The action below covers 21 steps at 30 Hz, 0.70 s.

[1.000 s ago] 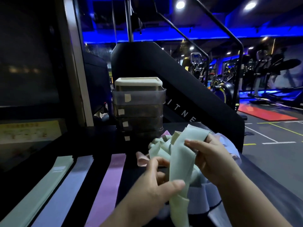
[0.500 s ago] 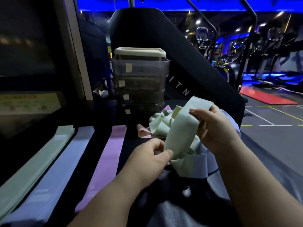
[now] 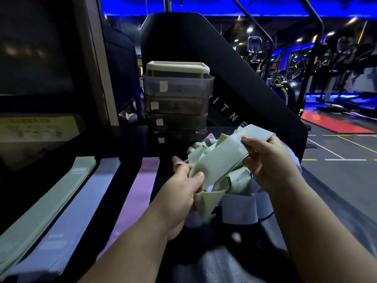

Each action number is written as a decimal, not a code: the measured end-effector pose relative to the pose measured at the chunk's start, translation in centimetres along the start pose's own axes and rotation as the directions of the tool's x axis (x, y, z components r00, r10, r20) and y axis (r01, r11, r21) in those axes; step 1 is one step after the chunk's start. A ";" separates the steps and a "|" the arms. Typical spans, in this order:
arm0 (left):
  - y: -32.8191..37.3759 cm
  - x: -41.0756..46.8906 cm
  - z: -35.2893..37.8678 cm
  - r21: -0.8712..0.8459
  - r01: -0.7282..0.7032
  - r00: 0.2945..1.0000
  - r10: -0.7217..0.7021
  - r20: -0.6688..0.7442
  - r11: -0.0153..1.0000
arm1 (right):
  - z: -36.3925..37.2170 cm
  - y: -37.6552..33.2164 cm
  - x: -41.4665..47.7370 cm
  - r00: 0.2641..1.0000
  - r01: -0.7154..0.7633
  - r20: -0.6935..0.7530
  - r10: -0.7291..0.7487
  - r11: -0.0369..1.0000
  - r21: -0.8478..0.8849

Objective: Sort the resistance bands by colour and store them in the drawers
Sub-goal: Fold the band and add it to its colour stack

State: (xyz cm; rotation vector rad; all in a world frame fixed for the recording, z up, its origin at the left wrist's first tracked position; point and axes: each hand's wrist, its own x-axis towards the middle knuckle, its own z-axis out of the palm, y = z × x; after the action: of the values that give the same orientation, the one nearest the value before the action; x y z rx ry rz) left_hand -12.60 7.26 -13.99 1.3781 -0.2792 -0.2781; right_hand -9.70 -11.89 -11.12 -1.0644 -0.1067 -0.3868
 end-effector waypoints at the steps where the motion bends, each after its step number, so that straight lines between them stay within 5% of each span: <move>1: -0.2 0.2 -0.2 0.004 -0.015 1.000 0.015 -0.007 1.000 | -0.1 0.0 0.1 1.000 0.003 -0.007 -0.003 1.000 -0.009; 8: -0.3 -0.3 -0.2 0.341 -0.092 0.996 0.092 0.018 0.935 | -0.5 -0.5 0.1 0.995 0.006 -0.099 -0.011 0.999 -0.048; 15: 0.0 -0.4 -0.1 0.695 0.000 0.977 0.146 -0.152 0.719 | -1.0 -1.2 0.0 0.985 0.044 -0.166 -0.041 0.999 0.011; 21: -0.9 0.2 -0.1 0.513 -0.021 0.986 0.103 -0.131 0.858 | -1.3 -1.8 -0.2 0.969 0.031 -0.244 -0.028 0.999 0.008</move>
State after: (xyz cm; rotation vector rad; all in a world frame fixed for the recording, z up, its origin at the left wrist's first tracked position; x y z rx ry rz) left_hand -12.36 7.17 -14.85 1.9040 -0.2790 -0.0367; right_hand -10.64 -13.72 -10.29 -0.9968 0.0941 -0.5404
